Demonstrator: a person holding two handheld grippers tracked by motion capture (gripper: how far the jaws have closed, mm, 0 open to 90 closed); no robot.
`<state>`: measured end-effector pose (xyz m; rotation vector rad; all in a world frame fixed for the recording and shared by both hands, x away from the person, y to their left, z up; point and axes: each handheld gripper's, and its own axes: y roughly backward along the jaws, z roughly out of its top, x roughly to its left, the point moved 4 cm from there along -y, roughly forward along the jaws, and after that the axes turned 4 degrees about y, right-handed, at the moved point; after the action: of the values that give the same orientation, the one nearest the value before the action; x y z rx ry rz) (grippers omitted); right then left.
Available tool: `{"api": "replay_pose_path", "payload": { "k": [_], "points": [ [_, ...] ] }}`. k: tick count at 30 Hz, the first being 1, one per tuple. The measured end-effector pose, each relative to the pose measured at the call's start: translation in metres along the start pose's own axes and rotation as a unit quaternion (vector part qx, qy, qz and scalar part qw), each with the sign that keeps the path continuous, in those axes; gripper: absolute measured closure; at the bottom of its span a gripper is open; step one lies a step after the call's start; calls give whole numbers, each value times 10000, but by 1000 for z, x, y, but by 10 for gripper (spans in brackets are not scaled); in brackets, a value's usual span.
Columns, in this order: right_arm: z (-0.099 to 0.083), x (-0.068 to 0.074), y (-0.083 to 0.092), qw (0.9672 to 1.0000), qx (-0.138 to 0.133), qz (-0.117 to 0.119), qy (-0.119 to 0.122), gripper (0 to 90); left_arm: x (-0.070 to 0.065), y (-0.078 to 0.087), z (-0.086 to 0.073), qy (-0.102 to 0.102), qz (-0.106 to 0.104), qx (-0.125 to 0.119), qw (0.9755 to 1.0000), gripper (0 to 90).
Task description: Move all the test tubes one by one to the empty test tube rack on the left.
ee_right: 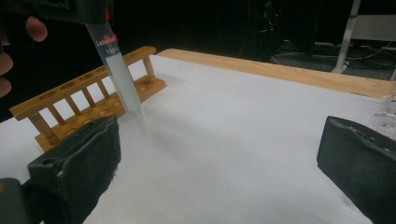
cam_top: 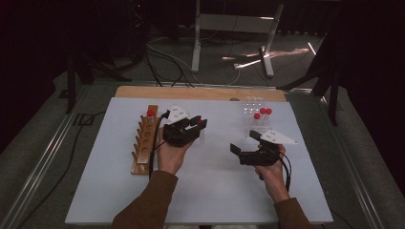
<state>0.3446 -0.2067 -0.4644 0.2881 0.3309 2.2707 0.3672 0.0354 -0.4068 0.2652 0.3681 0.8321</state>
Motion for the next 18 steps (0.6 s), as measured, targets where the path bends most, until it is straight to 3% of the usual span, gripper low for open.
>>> {"api": "replay_pose_path", "payload": {
  "k": [18],
  "points": [
    [0, -7, 4, 9999, -13, -96, -105, 0, 46, 31, 25, 40, 627, -330, 9975, 710]
  ]
}}
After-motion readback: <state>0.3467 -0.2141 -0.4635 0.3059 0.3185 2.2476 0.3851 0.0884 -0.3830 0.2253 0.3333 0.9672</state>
